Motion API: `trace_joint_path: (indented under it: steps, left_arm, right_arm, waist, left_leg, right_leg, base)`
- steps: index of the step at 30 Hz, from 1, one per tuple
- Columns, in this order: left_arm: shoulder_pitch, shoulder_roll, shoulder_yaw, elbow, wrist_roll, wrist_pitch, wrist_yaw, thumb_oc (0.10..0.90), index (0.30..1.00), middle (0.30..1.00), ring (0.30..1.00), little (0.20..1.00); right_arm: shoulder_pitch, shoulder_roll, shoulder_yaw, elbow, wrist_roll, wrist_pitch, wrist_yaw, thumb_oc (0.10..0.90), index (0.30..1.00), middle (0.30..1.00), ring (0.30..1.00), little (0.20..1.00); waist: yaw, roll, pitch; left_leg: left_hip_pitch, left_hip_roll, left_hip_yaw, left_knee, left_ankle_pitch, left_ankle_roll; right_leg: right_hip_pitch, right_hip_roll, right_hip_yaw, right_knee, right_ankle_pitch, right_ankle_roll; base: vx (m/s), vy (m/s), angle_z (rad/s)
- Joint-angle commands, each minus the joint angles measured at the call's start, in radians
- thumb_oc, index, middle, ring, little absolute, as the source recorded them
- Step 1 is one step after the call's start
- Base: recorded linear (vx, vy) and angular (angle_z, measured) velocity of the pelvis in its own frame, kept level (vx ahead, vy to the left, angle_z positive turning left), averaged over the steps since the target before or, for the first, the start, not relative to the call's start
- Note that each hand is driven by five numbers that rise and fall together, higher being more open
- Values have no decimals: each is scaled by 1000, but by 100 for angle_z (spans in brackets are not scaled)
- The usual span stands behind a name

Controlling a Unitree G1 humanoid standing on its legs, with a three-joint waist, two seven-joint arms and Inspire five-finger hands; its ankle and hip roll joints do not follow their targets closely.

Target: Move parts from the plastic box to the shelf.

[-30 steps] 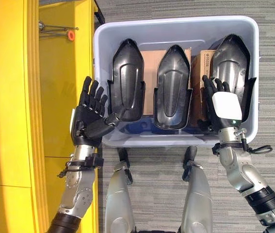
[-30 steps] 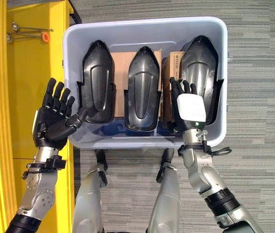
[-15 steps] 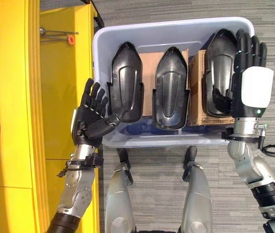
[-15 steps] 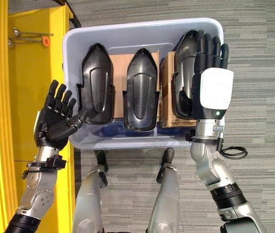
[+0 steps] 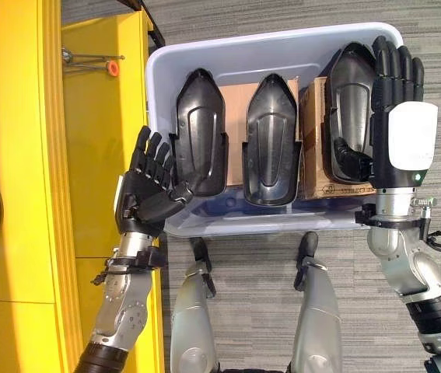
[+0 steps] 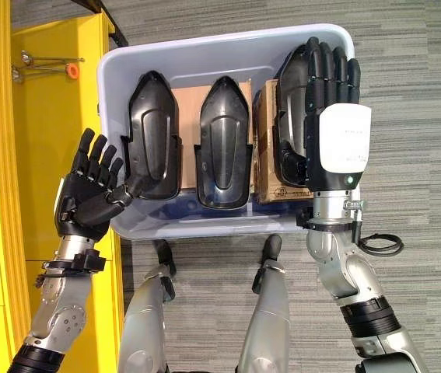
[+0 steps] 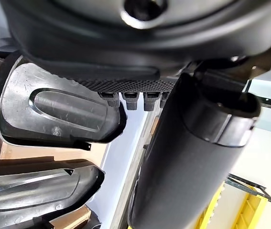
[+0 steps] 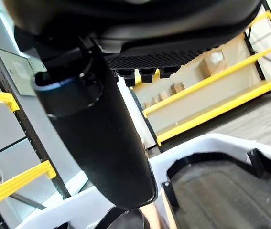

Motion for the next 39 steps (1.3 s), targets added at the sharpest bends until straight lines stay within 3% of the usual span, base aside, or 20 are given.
trace_joint_path:
  steps: [1, 12, 20, 22, 30, 34, 39]
  left_arm:
    - [-12, 40, 62, -165, -6, -104, -45, 900, 1000, 1000, 1000, 1000]
    - [46, 72, 103, -168, -46, -133, -113, 900, 1000, 1000, 1000, 1000]
    - [53, 81, 103, -165, -40, -147, -117, 900, 1000, 1000, 1000, 1000]
    - [51, 81, 104, -160, -43, -143, -118, 900, 1000, 1000, 1000, 1000]
    - [32, 87, 97, -147, -38, -141, -113, 900, 1000, 1000, 1000, 1000]
    - [3, 95, 81, -138, -29, -124, -116, 900, 1000, 1000, 1000, 1000]
    - [-13, 97, 71, -133, -19, -97, -120, 900, 1000, 1000, 1000, 1000]
  right_arm:
    - [-46, -50, -57, -184, 39, -49, -4, 900, 1000, 1000, 1000, 1000]
    - [141, -139, -113, -208, 81, -42, 133, 900, 1000, 1000, 1000, 1000]
    - [161, -175, -102, -212, 105, -55, 190, 900, 1000, 1000, 1000, 1000]
    - [160, -182, -96, -206, 96, -26, 221, 900, 1000, 1000, 1000, 1000]
    - [114, -197, -75, -155, 15, -57, 221, 900, 1000, 1000, 1000, 1000]
    - [5, -232, -29, -107, -35, -98, 209, 900, 1000, 1000, 1000, 1000]
    - [-102, -243, 20, -57, -12, -91, 266, 900, 1000, 1000, 1000, 1000]
  waist:
    - [-21, 18, -17]
    - [-44, -10, -17]
    - [-47, -19, -17]
    - [-46, -21, -17]
    - [-39, -22, -17]
    - [-18, -18, -17]
    - [6, -15, -17]
  left_leg:
    - [14, 13, -1, 53, -122, 30]
    - [21, 29, 8, 56, -121, 27]
    - [10, 36, 8, 48, -111, 21]
    - [9, 36, 6, 41, -105, 19]
    - [-7, 34, -5, 42, -102, 20]
    - [-33, 30, -23, 54, -101, 19]
    - [-47, 24, -40, 57, -98, 18]
  right_leg:
    - [52, -1, -55, 15, -84, 22]
    - [67, 11, -48, -5, -75, 33]
    - [60, 22, -46, -17, -74, 32]
    - [58, 24, -46, -18, -72, 32]
    - [47, 27, -49, -21, -69, 32]
    - [30, 24, -58, -11, -70, 31]
    - [24, 17, -73, -1, -73, 27]
  base:
    - [0, 0, 0]
    - [-3, -8, -1]
    - [-18, -29, -7]
    - [-8, -15, -1]
    - [-8, -27, 0]
    - [-11, -70, 1]
    - [7, -65, 3]
